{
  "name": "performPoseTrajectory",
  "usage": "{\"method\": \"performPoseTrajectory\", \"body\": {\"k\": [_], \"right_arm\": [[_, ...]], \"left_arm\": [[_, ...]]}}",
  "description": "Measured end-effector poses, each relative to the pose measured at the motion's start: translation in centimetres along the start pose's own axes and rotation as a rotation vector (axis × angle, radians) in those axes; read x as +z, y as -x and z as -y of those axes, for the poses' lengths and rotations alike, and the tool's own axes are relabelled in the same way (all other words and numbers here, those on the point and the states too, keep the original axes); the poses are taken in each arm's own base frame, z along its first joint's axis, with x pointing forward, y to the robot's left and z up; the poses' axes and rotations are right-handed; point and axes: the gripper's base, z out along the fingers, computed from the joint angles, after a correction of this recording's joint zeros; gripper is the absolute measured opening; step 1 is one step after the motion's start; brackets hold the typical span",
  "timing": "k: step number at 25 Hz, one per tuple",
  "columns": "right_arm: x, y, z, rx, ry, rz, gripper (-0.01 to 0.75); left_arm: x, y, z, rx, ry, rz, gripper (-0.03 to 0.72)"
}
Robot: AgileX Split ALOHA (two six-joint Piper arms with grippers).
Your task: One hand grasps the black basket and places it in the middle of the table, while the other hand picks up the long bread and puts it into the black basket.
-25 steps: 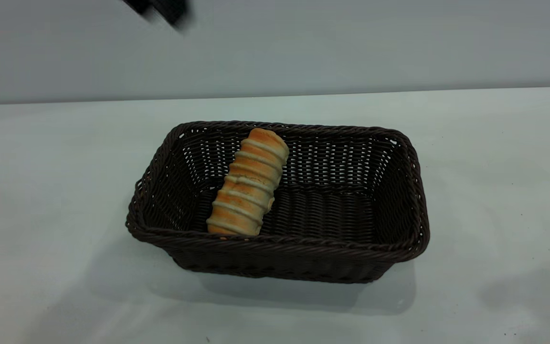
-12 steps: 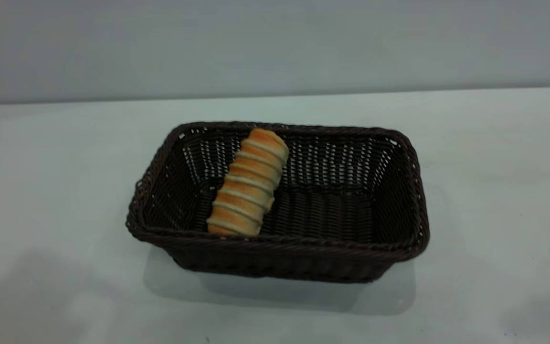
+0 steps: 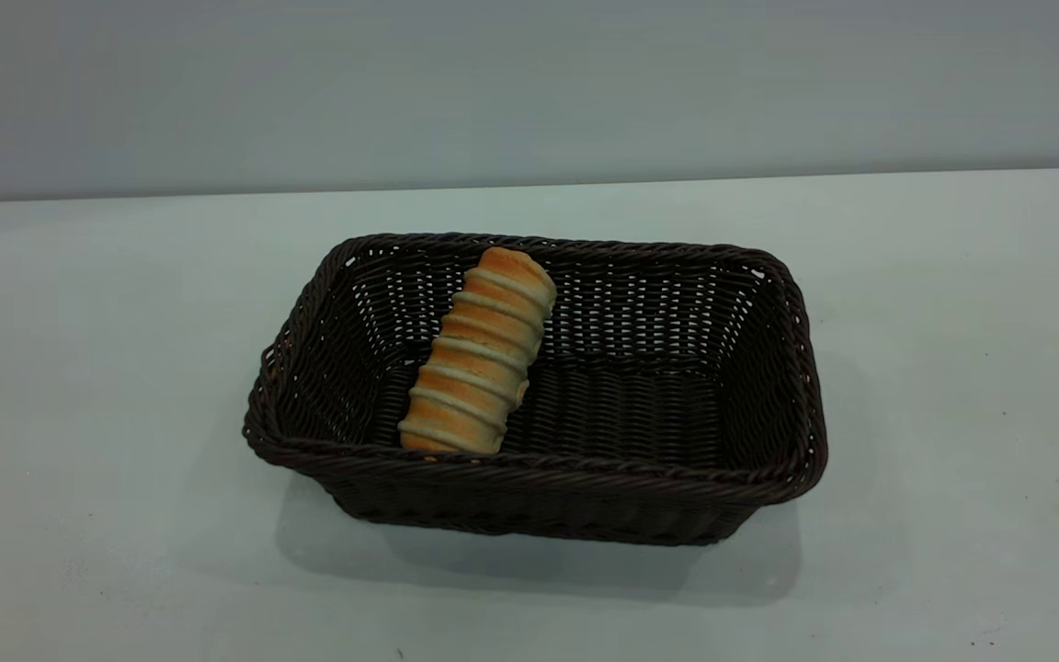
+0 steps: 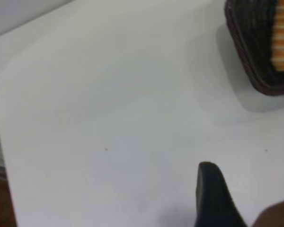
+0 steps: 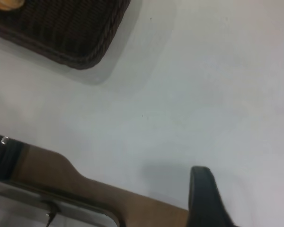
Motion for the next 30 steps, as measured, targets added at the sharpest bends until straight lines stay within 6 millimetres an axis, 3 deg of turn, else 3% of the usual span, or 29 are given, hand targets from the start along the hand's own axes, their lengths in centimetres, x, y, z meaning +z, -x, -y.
{"method": "performPoseTrajectory", "body": {"k": [4, 7, 14, 21, 30], "right_arm": [[-0.1, -3.0, -0.5, 0.006, 0.014, 0.057, 0.456], [0.4, -4.8, -0.9, 0.012, 0.040, 0.120, 0.456], [1.8, -8.0, -1.5, -0.043, 0.068, 0.174, 0.456], [1.3, -9.1, -1.7, -0.064, 0.065, 0.217, 0.456], [1.2, -9.6, -1.7, -0.073, 0.070, 0.191, 0.456]], "left_arm": [[-0.3, -4.3, 0.3, -0.018, -0.018, 0.037, 0.428], [0.6, -7.3, 0.8, -0.046, -0.043, 0.034, 0.428], [2.6, -12.2, 2.1, -0.086, -0.101, 0.033, 0.428], [3.5, -14.0, 2.8, -0.131, -0.148, 0.072, 0.428], [4.0, -14.4, 2.9, -0.101, -0.147, 0.066, 0.428]]}}
